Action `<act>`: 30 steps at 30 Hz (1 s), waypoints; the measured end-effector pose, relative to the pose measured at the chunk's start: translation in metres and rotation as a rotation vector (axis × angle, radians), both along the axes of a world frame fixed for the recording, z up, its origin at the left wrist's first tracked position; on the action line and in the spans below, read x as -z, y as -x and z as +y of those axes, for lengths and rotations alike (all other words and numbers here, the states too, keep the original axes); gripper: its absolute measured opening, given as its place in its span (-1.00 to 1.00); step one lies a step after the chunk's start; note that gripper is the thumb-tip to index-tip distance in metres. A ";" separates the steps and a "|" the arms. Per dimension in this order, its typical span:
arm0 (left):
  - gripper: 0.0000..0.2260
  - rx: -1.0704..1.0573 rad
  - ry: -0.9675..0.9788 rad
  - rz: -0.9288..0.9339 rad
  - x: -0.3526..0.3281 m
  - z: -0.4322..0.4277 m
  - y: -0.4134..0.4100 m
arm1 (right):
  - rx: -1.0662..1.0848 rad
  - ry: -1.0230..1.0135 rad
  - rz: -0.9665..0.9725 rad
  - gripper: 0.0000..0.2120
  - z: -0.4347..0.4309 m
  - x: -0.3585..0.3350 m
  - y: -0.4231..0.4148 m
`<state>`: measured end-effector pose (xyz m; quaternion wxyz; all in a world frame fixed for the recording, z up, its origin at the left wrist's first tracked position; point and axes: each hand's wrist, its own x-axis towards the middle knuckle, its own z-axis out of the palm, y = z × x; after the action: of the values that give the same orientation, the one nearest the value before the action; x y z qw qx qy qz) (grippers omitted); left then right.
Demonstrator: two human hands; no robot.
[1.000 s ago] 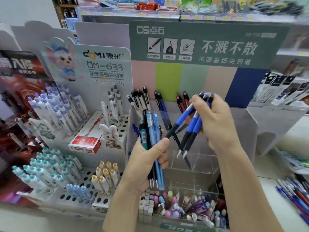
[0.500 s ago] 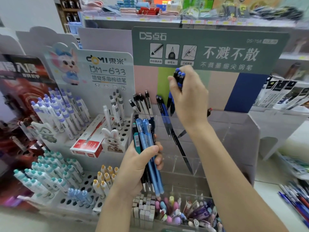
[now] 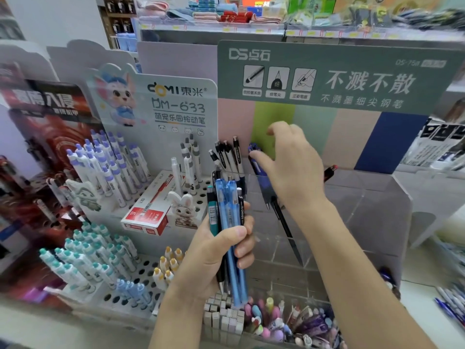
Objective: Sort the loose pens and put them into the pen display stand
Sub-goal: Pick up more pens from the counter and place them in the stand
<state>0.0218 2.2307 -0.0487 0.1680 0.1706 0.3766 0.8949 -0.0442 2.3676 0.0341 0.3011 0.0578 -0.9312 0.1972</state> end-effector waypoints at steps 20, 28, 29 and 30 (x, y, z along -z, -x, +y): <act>-0.40 -0.100 0.103 -0.119 -0.003 0.017 -0.002 | -0.554 0.930 -0.583 -0.96 0.019 0.026 -0.045; -0.69 0.065 0.205 -0.041 0.002 0.019 -0.002 | -0.569 0.801 -0.650 -0.81 0.022 0.022 -0.042; -0.73 0.100 0.195 -0.054 0.002 0.019 -0.003 | -0.588 0.811 -0.684 -0.85 0.024 0.021 -0.042; -0.76 0.121 0.178 -0.068 0.001 0.020 -0.004 | -0.599 0.811 -0.701 -0.88 0.025 0.020 -0.041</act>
<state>0.0258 2.2506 -0.0494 0.2488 0.1470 0.4379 0.8513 -0.0032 2.3925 0.0137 -0.0934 0.1297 -0.7688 0.6192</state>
